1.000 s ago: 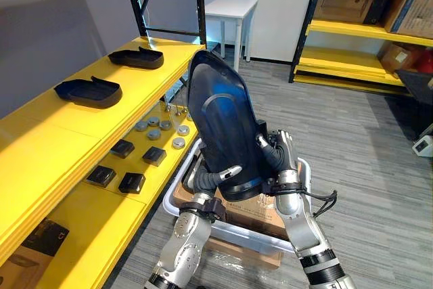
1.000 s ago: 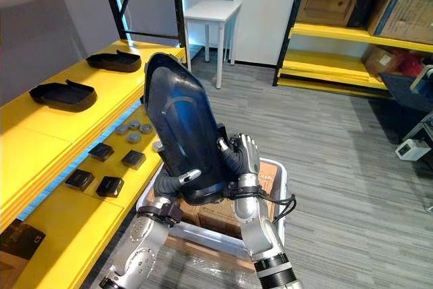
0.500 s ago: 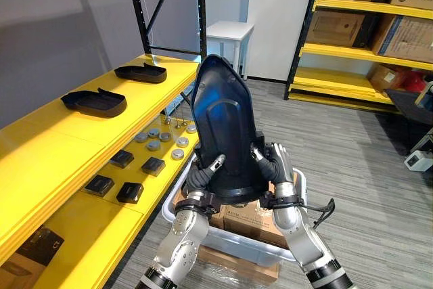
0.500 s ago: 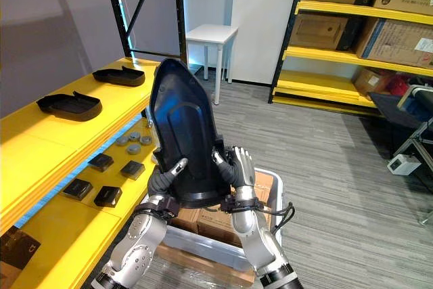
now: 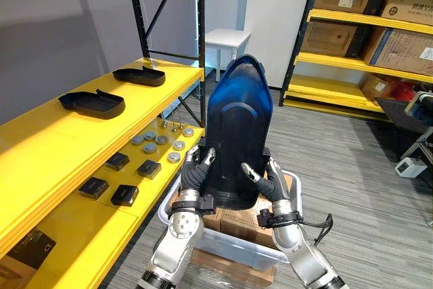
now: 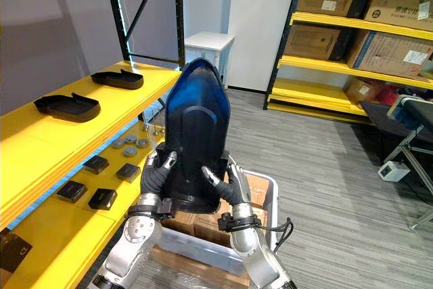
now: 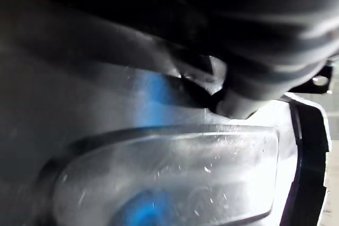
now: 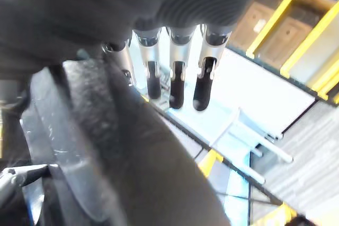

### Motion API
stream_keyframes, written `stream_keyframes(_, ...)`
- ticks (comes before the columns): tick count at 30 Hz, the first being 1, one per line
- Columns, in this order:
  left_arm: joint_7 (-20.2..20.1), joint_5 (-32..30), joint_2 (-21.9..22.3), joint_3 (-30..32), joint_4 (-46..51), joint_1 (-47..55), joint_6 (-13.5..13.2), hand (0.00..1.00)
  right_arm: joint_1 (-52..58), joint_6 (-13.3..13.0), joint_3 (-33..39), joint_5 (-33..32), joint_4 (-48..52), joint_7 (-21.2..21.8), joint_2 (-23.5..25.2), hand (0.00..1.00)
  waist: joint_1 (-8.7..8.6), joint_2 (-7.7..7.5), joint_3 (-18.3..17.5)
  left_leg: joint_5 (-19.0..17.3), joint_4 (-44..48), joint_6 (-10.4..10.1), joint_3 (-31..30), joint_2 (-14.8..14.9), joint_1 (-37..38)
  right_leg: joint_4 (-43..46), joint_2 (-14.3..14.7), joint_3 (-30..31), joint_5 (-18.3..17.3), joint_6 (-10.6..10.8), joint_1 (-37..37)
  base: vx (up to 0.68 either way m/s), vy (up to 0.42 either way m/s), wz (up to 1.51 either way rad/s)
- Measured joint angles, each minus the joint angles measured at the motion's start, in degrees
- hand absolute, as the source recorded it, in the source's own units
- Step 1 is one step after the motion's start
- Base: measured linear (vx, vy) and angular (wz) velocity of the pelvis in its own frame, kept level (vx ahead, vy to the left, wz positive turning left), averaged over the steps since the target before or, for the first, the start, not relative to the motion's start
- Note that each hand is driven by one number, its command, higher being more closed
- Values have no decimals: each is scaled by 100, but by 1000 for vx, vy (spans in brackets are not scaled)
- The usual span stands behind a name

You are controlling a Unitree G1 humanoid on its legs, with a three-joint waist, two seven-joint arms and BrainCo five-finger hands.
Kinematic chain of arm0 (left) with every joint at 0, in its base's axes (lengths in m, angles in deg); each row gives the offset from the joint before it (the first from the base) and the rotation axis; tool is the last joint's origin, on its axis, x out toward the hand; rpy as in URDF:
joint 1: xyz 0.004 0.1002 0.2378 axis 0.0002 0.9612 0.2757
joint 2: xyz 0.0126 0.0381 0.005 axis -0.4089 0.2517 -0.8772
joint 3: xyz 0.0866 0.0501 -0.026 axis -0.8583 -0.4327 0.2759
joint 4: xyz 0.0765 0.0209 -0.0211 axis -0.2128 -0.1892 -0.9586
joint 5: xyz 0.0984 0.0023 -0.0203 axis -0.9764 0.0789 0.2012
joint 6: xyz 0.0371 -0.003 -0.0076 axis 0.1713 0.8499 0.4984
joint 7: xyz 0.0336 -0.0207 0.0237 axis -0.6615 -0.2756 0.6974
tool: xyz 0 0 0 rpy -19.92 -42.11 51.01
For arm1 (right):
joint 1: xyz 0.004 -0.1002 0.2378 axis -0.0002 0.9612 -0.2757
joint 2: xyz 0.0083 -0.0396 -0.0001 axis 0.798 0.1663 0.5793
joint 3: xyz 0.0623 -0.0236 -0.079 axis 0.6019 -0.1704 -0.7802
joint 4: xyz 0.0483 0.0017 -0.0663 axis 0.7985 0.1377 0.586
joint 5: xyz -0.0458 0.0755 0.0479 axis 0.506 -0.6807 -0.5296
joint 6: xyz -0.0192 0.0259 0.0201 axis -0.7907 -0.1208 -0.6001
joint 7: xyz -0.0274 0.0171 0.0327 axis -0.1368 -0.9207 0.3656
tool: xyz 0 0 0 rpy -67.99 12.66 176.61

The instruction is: Walk over and take plastic housings, then place them on the shelf

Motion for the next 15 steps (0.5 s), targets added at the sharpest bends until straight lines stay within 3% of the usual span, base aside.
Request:
stream_keyframes(5,270,-1130,348,687,3,233,42,100,27,-399,126,-505,-189,350,375,0,94,19,180,113,3,-127,-732,-9,-307,22,71,-727,-90,-10,103,18,-53,77)
stream_keyframes(7,738,-1381,548,1589,5,212,64,100,126,-804,513,-1150,-181,543,381,0,135,50,298,116,2,-89,-577,43,-516,78,50,-1172,-173,-26,147,16,-66,98)
stream_keyframes(8,858,-1394,555,1846,5,202,69,100,165,-858,699,-1327,-168,611,369,0,128,63,321,97,8,-43,-328,80,-594,84,26,-1326,-189,-11,171,42,-34,109)
stream_keyframes(10,1174,-1493,530,2574,20,220,93,100,241,-1018,1630,-2202,-136,893,266,0,142,68,487,-104,297,294,1300,251,-829,98,-191,-1801,-274,97,291,70,32,117)
stream_keyframes(12,1234,-1495,548,2841,165,367,92,100,234,-1050,2249,-2895,-137,1006,165,0,219,133,526,-116,621,311,2637,507,-1015,197,-336,-2078,-400,236,281,88,89,87)
stream_keyframes(14,1241,-1500,551,3008,495,685,90,100,223,-1078,2514,-3307,-125,1104,177,0,323,118,533,-116,749,309,3355,509,-1017,248,-555,-2150,-510,399,275,159,159,45)
stream_keyframes(15,1227,-1505,564,3120,739,867,88,100,221,-1111,2571,-3533,-76,1158,270,0,342,106,529,-115,728,308,3361,355,-1005,216,-693,-2172,-523,420,326,307,227,39)
